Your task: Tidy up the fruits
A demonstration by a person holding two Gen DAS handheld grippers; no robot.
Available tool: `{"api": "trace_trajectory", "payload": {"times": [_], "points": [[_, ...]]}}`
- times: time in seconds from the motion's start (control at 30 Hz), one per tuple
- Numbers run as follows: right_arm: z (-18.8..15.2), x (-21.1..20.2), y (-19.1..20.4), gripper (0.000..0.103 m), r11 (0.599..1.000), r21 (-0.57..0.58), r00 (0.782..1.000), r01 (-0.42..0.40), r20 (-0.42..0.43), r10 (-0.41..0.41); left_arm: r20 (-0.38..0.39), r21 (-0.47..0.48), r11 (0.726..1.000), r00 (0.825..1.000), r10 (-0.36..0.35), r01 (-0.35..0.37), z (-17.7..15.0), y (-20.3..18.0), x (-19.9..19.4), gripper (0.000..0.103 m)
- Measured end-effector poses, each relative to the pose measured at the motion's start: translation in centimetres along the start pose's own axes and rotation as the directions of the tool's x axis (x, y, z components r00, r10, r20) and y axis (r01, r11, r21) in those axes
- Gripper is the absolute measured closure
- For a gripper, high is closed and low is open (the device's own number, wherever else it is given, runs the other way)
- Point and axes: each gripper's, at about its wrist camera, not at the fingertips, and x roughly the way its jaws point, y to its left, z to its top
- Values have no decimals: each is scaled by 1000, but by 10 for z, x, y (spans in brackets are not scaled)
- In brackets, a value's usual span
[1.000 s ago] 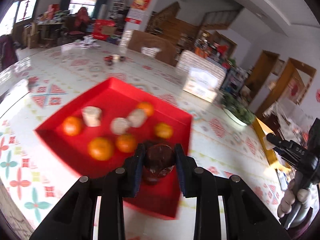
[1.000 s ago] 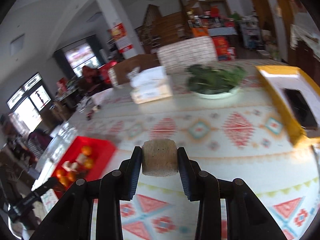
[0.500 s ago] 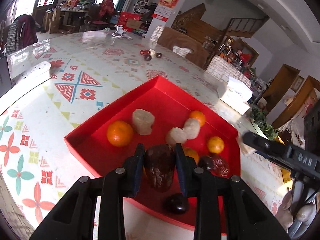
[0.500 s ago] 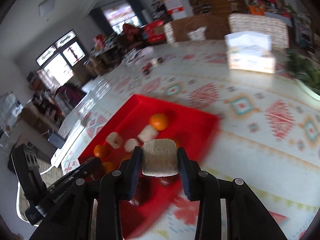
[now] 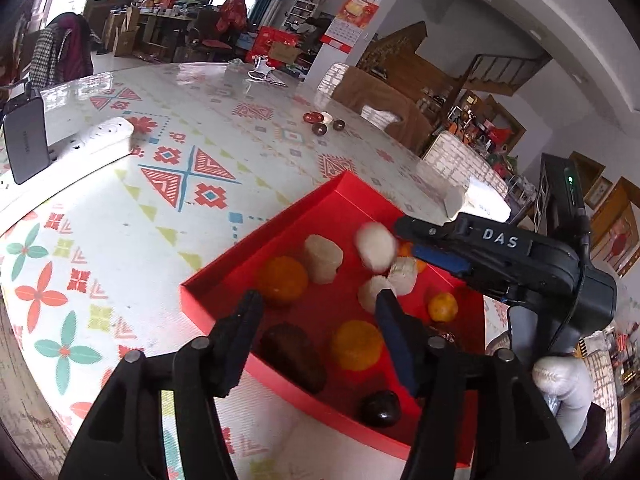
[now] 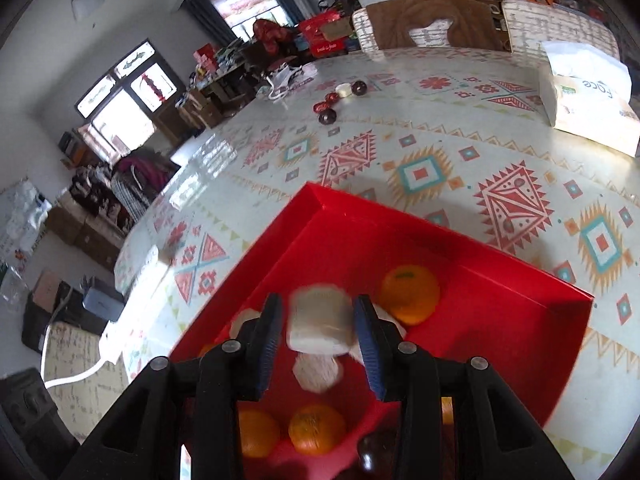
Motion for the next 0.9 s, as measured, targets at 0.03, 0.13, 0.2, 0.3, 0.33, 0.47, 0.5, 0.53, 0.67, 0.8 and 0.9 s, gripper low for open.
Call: {"api": "trace_trajectory", "payload": {"times": [0.03, 0.13, 0.2, 0.3, 0.33, 0.47, 0.5, 0.53, 0.67, 0.8, 0.9], "points": [[1, -2, -1, 57, 1000, 10, 1000, -5, 7, 5, 1, -4, 1000, 1000, -1, 1, 0, 1, -1, 43], [3, -14, -5, 57, 1000, 14, 999, 4, 34, -4, 1, 4, 1000, 1000, -8, 8, 0, -1, -2, 43], [0, -26, -9, 57, 1000, 16, 998, 9, 55, -10, 0, 17, 1000, 1000, -14, 14, -2, -7, -3, 43], [-13, -54, -19, 57, 999, 18, 996, 34, 88, -35, 3, 42, 999, 1000, -23, 23, -4, -18, -5, 43], [-16, -61, -20, 57, 999, 16, 995, 38, 94, -39, 5, 54, 998, 1000, -25, 25, -5, -23, -6, 43], [-42, -103, -29, 56, 993, -23, 982, 117, 151, -113, 36, 145, 989, 999, -2, -3, -12, -54, -16, 38], [-47, -110, -31, 54, 990, -35, 979, 135, 161, -128, 63, 179, 983, 997, 34, -45, -16, -65, -21, 35], [-54, -119, -32, 53, 985, -49, 972, 165, 174, -155, 89, 201, 976, 994, 64, -81, -18, -72, -24, 29], [-89, -157, -43, 49, 955, -92, 938, 283, 237, -255, 272, 301, 914, 943, 191, -272, -37, -117, -46, 5], [-118, -181, -60, 46, 949, -58, 925, 310, 250, -287, 351, 326, 897, 919, 177, -297, -54, -149, -59, 0], [-139, -198, -75, 45, 954, 3, 923, 298, 252, -289, 311, 346, 898, 937, 162, -270, -62, -167, -57, 0]]}}
